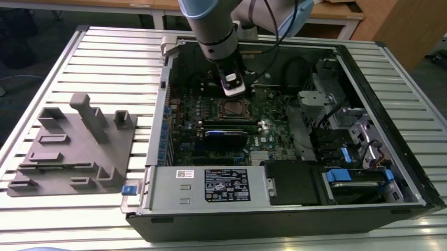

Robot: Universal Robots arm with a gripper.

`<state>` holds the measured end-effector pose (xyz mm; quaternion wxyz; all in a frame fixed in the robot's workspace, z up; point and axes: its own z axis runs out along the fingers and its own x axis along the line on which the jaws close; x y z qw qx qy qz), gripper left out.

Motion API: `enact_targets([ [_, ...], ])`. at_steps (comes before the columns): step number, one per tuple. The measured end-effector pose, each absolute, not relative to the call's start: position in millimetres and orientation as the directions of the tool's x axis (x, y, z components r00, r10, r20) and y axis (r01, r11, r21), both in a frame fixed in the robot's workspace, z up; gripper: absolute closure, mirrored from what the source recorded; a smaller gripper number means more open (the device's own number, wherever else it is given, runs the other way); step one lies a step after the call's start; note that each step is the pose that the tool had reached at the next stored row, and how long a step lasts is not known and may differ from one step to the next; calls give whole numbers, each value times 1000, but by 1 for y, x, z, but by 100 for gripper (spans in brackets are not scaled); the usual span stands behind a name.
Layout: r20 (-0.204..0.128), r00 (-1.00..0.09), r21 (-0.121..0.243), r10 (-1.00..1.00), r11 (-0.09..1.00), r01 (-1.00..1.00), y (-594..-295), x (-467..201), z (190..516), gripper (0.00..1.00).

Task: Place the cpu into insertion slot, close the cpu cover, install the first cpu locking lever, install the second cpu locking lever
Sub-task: 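Install the first cpu locking lever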

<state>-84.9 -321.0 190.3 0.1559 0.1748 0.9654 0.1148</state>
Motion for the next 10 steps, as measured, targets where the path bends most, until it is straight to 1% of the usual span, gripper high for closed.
enact_targets([
  [10, -265, -889, 277, 373, 913, 301, -326, -85, 186, 89],
])
